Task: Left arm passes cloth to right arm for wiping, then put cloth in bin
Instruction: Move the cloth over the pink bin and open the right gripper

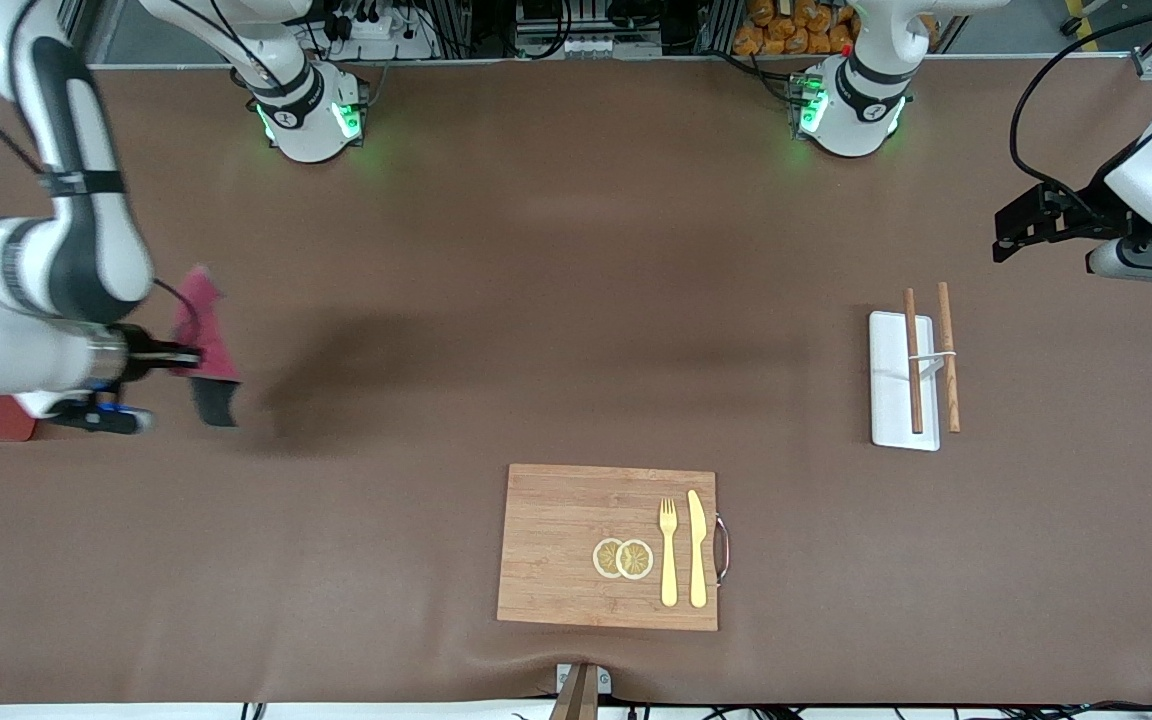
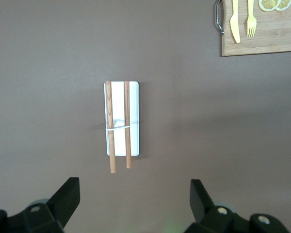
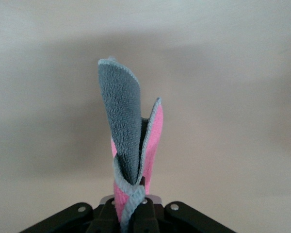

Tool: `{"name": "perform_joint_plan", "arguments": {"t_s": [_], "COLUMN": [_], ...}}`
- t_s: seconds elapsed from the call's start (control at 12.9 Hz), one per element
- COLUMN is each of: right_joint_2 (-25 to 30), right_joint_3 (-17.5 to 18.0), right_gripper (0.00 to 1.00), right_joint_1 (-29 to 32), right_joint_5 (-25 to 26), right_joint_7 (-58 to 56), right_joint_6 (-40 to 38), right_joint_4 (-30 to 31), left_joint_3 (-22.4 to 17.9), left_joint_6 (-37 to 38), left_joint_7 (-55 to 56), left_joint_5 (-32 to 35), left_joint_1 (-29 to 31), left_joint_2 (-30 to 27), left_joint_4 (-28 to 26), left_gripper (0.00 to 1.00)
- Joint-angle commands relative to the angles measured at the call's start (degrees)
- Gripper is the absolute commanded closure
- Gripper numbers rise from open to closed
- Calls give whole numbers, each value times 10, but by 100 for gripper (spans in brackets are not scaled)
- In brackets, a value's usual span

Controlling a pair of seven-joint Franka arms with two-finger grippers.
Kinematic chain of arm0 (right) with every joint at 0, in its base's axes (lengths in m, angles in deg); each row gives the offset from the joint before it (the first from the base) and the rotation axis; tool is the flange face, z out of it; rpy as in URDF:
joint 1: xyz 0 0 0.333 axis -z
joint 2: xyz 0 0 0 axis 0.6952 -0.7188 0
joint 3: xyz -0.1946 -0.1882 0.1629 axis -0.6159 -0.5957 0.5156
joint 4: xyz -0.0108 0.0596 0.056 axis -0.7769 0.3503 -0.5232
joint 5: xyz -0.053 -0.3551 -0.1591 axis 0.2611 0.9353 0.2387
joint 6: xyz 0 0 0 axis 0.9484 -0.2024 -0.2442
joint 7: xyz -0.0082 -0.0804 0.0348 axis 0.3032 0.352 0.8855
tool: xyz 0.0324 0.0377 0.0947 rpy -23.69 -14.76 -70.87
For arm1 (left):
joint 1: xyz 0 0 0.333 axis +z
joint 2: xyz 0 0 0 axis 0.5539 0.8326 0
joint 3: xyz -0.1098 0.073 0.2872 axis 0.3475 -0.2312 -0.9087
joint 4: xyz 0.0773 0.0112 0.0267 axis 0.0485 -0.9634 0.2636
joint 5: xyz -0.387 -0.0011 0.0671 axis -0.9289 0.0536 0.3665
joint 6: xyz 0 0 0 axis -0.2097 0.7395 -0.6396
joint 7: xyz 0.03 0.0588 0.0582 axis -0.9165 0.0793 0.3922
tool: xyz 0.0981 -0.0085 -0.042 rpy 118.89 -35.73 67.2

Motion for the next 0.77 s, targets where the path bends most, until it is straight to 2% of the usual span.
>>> {"name": "perform_joint_plan", "arguments": {"t_s": [0.0, 0.23, 0.46, 0.7], "right_joint_2": [4, -1, -21, -98], "right_joint_3": [10, 10, 10, 10], "right_gripper": [100, 100, 100, 100], "right_joint_1": [97, 184, 246, 298], "right_joint_5": [36, 105, 134, 137], "right_joint_7": [-164, -307, -421, -481], "right_joint_6": [-21, -36, -47, -5], "right_joint_4": [-17, -87, -178, -244], "left_joint_3": [1, 1, 1, 1], "left_joint_6": [-5, -6, -6, -6], "left_joint_7": [6, 6, 6, 6], "left_joint_5": [-10, -9, -8, -8], "left_joint_1": [1, 2, -1, 0], "left_joint_2": [-2, 2, 2, 2], "left_joint_4": [7, 8, 8, 8], "left_gripper": [0, 0, 0, 0]}}
